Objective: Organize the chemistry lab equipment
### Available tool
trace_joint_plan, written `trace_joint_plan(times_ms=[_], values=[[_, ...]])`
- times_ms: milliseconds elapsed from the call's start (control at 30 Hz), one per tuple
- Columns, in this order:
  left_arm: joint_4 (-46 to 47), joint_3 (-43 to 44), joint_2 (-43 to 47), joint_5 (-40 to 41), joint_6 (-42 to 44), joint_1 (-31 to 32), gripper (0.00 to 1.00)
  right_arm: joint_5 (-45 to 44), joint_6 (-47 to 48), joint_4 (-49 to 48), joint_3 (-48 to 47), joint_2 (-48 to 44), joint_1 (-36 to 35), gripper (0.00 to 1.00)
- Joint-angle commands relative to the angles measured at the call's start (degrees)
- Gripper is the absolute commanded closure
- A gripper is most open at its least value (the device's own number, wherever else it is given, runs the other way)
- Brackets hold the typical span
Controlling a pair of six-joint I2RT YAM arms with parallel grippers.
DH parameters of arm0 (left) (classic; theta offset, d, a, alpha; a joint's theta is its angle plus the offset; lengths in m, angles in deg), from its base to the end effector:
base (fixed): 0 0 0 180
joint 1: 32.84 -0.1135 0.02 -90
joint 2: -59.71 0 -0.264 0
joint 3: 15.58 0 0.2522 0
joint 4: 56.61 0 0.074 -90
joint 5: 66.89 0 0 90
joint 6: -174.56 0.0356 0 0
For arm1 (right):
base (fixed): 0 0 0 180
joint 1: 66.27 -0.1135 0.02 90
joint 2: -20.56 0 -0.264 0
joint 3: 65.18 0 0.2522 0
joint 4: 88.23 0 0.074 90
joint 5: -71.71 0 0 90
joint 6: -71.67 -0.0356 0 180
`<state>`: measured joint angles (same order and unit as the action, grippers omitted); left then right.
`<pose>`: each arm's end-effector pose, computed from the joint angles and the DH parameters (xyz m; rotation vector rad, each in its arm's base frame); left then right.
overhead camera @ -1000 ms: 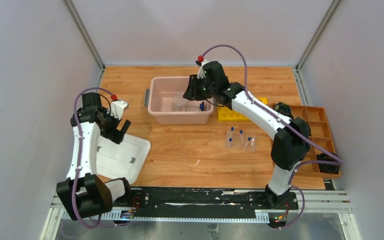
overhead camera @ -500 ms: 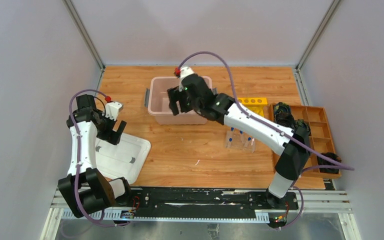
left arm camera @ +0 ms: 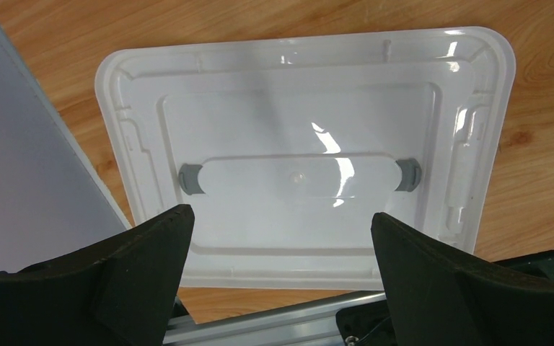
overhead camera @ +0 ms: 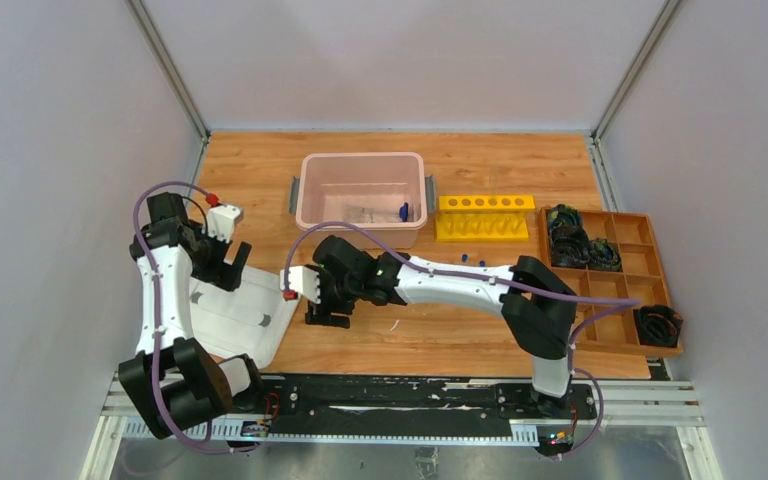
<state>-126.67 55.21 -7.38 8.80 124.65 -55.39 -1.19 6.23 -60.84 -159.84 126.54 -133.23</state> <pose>0.1995 0.0733 0.2736 0.4750 2.6203 0.0041 0.1564 0.3945 0.2502 -1.7702 1.4912 0.7244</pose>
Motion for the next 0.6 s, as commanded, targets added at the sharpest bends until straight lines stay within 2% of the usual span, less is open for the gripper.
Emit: trace_joint_plan(times_ms=[0, 333, 567], values=[[-0.3, -2.6, 1.1, -1.9, 0.7, -0.8, 0.00, 4.9, 10.6, -1.6, -2.6, 3.2, -1.5, 0.29], [-0.3, -3.0, -1.3, -2.9, 2.7, -2.4, 0.00, 4.2, 17.2, -1.1, -9.5, 12.1, -5.9, 0.31], [-0.3, -1.4, -4.9, -4.2, 4.6, -5.7, 0.00, 4.0, 18.8, -0.8, -14.1, 16.9, -6.6, 0.39]])
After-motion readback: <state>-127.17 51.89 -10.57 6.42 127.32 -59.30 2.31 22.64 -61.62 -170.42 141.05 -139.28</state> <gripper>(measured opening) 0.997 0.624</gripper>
